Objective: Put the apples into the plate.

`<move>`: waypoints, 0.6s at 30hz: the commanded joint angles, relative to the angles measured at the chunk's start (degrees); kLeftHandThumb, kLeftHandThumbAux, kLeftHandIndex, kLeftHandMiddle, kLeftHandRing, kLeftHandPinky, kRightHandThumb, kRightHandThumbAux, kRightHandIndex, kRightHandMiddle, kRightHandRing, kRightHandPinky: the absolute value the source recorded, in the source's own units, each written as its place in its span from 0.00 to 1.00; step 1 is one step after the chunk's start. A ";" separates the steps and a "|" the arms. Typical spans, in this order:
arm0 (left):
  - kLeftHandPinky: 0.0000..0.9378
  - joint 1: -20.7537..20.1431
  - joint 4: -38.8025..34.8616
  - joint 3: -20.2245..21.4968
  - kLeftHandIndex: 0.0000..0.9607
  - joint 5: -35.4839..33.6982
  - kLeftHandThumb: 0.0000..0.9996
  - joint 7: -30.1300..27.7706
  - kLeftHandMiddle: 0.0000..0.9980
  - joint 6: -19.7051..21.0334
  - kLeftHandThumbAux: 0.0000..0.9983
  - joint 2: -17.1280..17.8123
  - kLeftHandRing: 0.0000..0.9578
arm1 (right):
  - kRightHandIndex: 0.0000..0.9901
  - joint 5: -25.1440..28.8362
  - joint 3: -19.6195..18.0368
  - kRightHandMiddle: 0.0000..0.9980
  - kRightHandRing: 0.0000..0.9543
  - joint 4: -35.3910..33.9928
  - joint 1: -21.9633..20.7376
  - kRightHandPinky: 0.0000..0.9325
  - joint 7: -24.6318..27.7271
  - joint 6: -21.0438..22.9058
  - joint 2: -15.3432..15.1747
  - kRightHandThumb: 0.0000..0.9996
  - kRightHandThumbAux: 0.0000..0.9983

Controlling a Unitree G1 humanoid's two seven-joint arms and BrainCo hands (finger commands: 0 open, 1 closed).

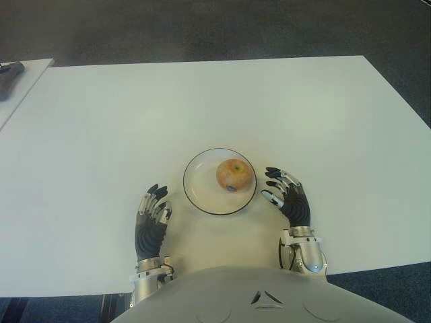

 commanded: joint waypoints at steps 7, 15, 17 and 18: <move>0.35 1.24 1.17 -1.22 0.18 -0.37 0.28 0.57 0.25 2.96 0.65 -1.93 0.29 | 0.40 0.63 -0.53 0.31 0.32 2.16 2.57 0.36 0.20 4.18 -0.20 0.68 0.73; 0.35 1.43 0.39 -1.51 0.18 -0.38 0.27 0.18 0.25 3.89 0.64 -1.20 0.29 | 0.40 -0.09 -0.36 0.32 0.33 1.79 2.74 0.38 -0.29 3.68 0.10 0.68 0.73; 0.34 1.34 0.45 -1.47 0.18 -0.53 0.27 -0.05 0.24 4.21 0.64 -0.98 0.28 | 0.40 -0.30 -0.29 0.32 0.33 1.68 2.77 0.38 -0.36 3.79 0.09 0.68 0.73; 0.34 1.29 0.46 -1.42 0.18 -0.60 0.27 -0.12 0.24 4.27 0.64 -0.90 0.28 | 0.40 -0.40 -0.25 0.32 0.33 1.65 2.77 0.38 -0.42 3.85 0.10 0.68 0.73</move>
